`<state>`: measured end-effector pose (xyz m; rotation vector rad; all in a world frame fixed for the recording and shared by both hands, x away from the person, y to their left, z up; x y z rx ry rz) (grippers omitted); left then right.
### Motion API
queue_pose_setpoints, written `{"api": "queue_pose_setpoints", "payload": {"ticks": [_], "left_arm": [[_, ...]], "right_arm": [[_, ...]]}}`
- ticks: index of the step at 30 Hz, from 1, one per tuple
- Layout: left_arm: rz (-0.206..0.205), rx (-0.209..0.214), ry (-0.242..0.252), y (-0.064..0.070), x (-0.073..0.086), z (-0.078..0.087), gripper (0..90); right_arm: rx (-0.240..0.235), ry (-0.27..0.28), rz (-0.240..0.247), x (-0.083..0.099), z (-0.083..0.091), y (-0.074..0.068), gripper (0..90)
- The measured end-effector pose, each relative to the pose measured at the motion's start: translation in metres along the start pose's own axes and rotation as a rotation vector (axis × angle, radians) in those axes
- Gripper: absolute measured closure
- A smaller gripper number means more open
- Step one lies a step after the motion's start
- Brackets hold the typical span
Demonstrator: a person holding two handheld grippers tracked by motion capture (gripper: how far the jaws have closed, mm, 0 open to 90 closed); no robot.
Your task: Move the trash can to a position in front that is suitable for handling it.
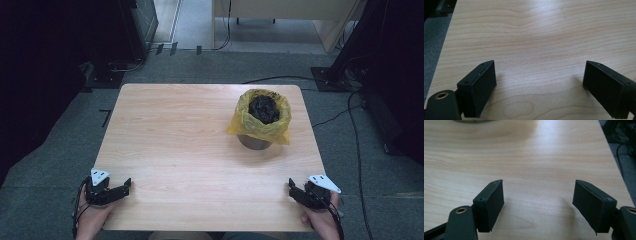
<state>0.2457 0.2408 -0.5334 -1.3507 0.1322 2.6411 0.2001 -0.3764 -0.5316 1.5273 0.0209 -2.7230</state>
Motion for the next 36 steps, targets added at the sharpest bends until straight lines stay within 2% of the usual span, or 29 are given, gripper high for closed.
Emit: {"api": "queue_pose_setpoints", "payload": {"ticks": [2,5,11,14,15,17,20,24,25,27,30,33,36], "left_arm": [[0.003,-0.003,0.002,0.000,0.000,-0.001,10.9],[0.004,-0.004,0.001,0.000,-0.001,-0.001,11.0],[0.006,-0.007,0.001,0.000,-0.001,-0.001,11.7],[0.009,-0.013,0.004,-0.001,-0.001,-0.001,12.3],[0.012,-0.019,0.004,-0.001,-0.001,-0.001,12.4],[0.018,-0.027,0.007,-0.001,-0.001,0.000,12.9],[0.024,-0.037,0.007,-0.002,0.000,0.000,13.8],[0.039,-0.047,0.001,-0.002,-0.001,0.002,14.7],[0.041,-0.043,0.006,0.001,-0.003,0.002,14.7],[0.050,-0.031,0.018,0.005,-0.006,0.002,14.8],[0.054,-0.028,0.045,0.011,-0.013,0.003,21.4],[0.050,-0.018,0.060,0.018,-0.018,0.001,22.4],[0.049,-0.008,0.065,0.022,-0.020,0.000,22.9]], "right_arm": [[0.000,0.026,-0.022,-0.003,0.002,0.001,26.7],[0.007,0.034,-0.023,-0.006,0.004,0.003,28.8],[0.056,0.100,-0.022,-0.025,0.010,0.007,37.4],[0.042,0.131,-0.013,-0.032,0.010,0.008,40.3],[0.032,0.152,0.035,-0.037,0.008,0.005,41.5],[0.044,0.164,0.105,-0.041,0.002,0.001,43.8],[0.046,0.175,0.131,-0.050,-0.007,-0.002,48.0],[0.056,0.190,0.128,-0.063,-0.017,-0.003,51.6],[0.051,0.205,0.107,-0.074,-0.023,-0.001,54.4],[0.046,0.220,0.087,-0.084,-0.027,0.001,58.8],[0.044,0.237,0.083,-0.102,-0.033,0.003,65.9],[0.035,0.237,0.078,-0.116,-0.039,0.002,69.7],[0.030,0.233,0.087,-0.122,-0.044,-0.001,72.6]]}}
Point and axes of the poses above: each handheld gripper's, and its own axes: z roughly backward along the jaws, x roughly out of its underside, y roughly to its right, the point moved 1 cm from there along -z, roughly forward along the jaws, and after that the axes turned 6 degrees about y, right-handed, at the moved point
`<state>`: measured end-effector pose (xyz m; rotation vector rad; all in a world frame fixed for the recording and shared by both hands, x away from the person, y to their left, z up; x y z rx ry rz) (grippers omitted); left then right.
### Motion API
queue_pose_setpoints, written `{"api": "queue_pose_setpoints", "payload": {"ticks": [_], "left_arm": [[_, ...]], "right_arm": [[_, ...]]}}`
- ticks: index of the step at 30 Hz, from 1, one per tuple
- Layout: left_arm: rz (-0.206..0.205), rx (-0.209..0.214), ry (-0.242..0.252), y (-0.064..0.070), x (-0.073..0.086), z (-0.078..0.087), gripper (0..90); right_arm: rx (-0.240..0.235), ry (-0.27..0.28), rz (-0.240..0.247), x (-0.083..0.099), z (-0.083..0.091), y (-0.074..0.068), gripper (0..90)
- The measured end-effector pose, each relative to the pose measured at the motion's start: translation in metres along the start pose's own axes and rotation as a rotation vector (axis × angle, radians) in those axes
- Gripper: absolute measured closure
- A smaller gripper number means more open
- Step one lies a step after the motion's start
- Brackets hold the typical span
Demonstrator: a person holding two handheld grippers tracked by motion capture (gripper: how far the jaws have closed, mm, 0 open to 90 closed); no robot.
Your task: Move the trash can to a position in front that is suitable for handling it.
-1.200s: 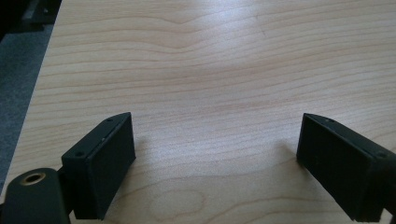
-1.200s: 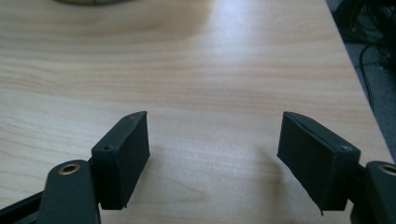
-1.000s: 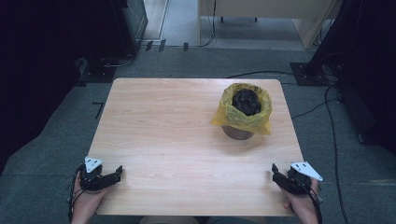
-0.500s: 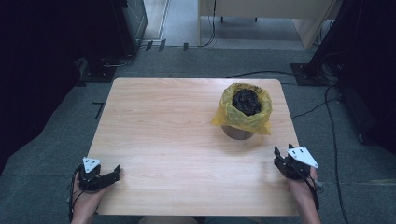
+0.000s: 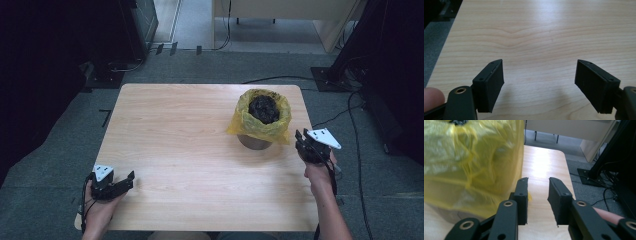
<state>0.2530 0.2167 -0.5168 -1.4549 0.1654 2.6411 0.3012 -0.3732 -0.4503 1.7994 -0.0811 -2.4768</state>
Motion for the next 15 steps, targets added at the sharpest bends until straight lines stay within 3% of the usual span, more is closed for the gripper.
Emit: {"api": "queue_pose_setpoints", "payload": {"ticks": [2,7,10,12,13,15], "left_arm": [[0.004,0.012,0.005,0.006,-0.002,-0.001,24.0],[0.012,0.031,0.008,0.015,-0.006,-0.005,25.2],[0.006,0.055,0.005,0.026,-0.008,-0.011,27.5],[0.000,0.092,0.006,0.038,-0.013,-0.015,32.6],[0.000,0.092,0.006,0.038,-0.013,-0.015,33.4],[0.004,0.115,0.011,0.046,-0.018,-0.018,36.3]], "right_arm": [[-0.012,-0.003,-0.018,-0.005,-0.009,-0.002,76.8],[0.011,-0.006,-0.065,-0.012,-0.023,0.003,83.5],[0.017,0.012,-0.164,-0.023,-0.036,0.016,90.0],[0.019,0.009,-0.172,-0.028,-0.043,0.018,90.0],[0.019,0.009,-0.172,-0.028,-0.043,0.018,90.0],[0.003,-0.021,-0.125,-0.034,-0.055,0.013,90.0]]}}
Point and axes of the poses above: each handheld gripper's, and its own axes: z roughly backward along the jaws, x roughly out of its underside, y roughly to its right, the point moved 1 cm from there along -z, roughly forward along the jaws, and after that the axes turned 6 degrees about y, right-handed, at the moved point
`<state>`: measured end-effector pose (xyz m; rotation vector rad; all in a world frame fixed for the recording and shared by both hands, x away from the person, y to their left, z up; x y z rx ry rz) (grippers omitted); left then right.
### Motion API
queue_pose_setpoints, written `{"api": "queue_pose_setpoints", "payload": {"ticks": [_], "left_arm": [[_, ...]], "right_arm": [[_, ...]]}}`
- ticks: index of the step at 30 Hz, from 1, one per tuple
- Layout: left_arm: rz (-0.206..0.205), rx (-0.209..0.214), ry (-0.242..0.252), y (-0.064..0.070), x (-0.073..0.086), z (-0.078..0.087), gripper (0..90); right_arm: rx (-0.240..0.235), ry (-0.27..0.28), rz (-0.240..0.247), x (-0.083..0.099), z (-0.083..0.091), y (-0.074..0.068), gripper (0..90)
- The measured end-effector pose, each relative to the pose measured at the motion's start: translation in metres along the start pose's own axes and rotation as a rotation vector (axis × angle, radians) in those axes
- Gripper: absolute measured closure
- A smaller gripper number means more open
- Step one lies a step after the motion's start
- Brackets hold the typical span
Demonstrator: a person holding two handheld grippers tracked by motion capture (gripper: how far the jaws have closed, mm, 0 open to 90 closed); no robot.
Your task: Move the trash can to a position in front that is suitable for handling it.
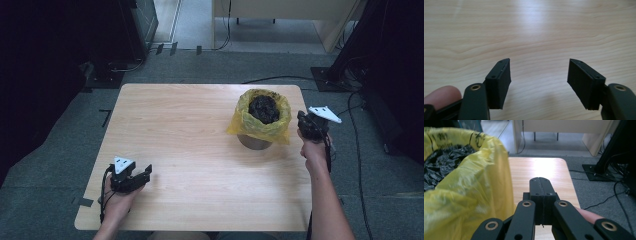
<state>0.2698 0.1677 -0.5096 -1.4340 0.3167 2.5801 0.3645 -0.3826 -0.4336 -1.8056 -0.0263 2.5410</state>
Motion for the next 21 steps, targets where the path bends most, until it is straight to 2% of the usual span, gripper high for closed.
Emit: {"api": "queue_pose_setpoints", "payload": {"ticks": [2,4,6,8,9,10,11,13,17,21], "left_arm": [[0.009,0.025,0.014,0.007,-0.007,-0.003,37.8],[0.011,0.057,0.032,0.017,-0.017,-0.008,40.8],[0.012,0.062,0.037,0.020,-0.020,-0.010,42.8],[0.023,0.074,0.050,0.026,-0.029,-0.016,45.3],[0.023,0.074,0.050,0.026,-0.029,-0.016,46.4],[0.023,0.078,0.052,0.029,-0.032,-0.019,46.4],[0.021,0.079,0.057,0.031,-0.033,-0.021,49.1],[0.020,0.085,0.066,0.039,-0.038,-0.030,52.2],[0.019,0.092,0.075,0.048,-0.043,-0.039,57.3],[0.019,0.105,0.073,0.057,-0.047,-0.051,61.5]], "right_arm": [[-0.009,-0.009,0.004,0.000,-0.004,-0.002,90.0],[-0.022,-0.030,0.008,0.004,-0.018,-0.010,90.0],[-0.030,-0.033,-0.006,0.005,-0.023,-0.012,90.0],[-0.032,-0.038,-0.027,0.009,-0.036,-0.016,90.0],[-0.037,-0.035,-0.047,0.009,-0.040,-0.016,90.0],[-0.037,-0.035,-0.047,0.009,-0.040,-0.016,90.0],[-0.058,-0.020,-0.077,0.009,-0.045,-0.015,90.0],[-0.075,-0.014,-0.086,0.010,-0.049,-0.014,90.0],[-0.109,0.001,-0.087,0.010,-0.053,-0.013,90.0],[-0.149,0.012,-0.052,0.012,-0.053,-0.014,90.0]]}}
Point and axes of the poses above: each handheld gripper's, and its own axes: z roughly backward along the jaws, x roughly out of its underside, y roughly to its right, the point moved 1 cm from there along -z, roughly forward along the jaws, and after that the axes turned 6 degrees about y, right-handed, at the moved point
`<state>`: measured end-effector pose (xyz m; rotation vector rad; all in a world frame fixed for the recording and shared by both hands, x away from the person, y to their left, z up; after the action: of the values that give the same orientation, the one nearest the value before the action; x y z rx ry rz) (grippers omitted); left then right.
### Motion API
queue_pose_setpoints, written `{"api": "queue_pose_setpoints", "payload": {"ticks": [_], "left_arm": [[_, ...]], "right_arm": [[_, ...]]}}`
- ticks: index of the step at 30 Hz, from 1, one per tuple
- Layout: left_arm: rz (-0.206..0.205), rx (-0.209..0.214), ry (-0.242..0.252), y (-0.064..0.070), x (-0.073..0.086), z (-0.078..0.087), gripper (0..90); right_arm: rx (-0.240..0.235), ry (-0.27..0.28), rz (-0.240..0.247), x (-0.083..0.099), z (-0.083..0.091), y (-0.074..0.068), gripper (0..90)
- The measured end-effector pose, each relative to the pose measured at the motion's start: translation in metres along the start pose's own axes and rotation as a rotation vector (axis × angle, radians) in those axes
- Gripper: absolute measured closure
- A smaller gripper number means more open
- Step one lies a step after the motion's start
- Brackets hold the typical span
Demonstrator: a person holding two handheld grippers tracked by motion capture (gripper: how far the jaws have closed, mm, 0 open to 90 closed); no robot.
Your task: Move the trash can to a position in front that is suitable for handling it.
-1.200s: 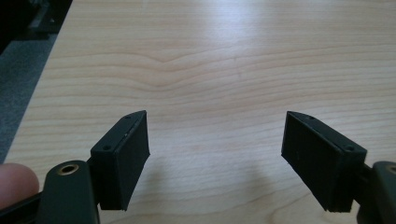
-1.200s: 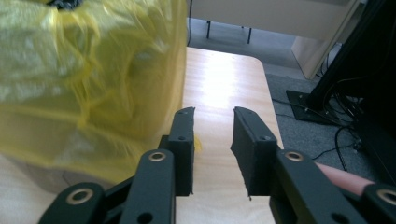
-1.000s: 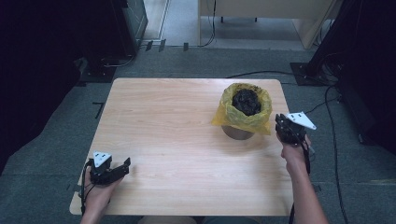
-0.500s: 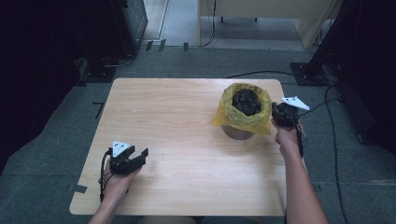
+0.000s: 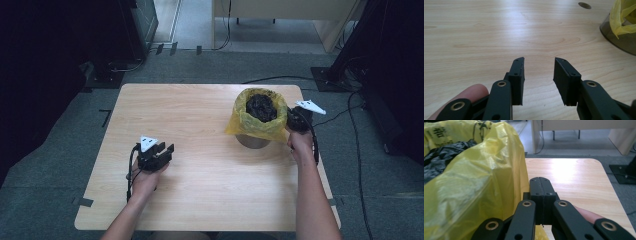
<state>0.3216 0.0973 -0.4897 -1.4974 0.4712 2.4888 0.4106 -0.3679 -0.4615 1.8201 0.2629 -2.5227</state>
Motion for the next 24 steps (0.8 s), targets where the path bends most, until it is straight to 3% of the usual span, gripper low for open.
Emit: {"api": "queue_pose_setpoints", "payload": {"ticks": [11,24], "left_arm": [[0.001,0.025,0.012,0.027,-0.012,-0.035,70.0],[-0.011,0.054,0.041,0.065,-0.031,-0.071,74.8]], "right_arm": [[-0.047,0.002,0.007,0.005,0.002,-0.009,90.0],[-0.101,0.009,0.045,0.005,-0.002,-0.033,90.0]]}}
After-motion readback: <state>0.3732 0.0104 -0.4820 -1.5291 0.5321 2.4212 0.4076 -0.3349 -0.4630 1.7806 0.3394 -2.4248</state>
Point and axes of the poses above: each handheld gripper's, and its own axes: z roughly backward along the jaws, x roughly out of its underside, y roughly to its right, the point moved 1 cm from there along -z, roughly forward along the jaws, and after that the axes turned 6 degrees about y, right-handed, at the moved point
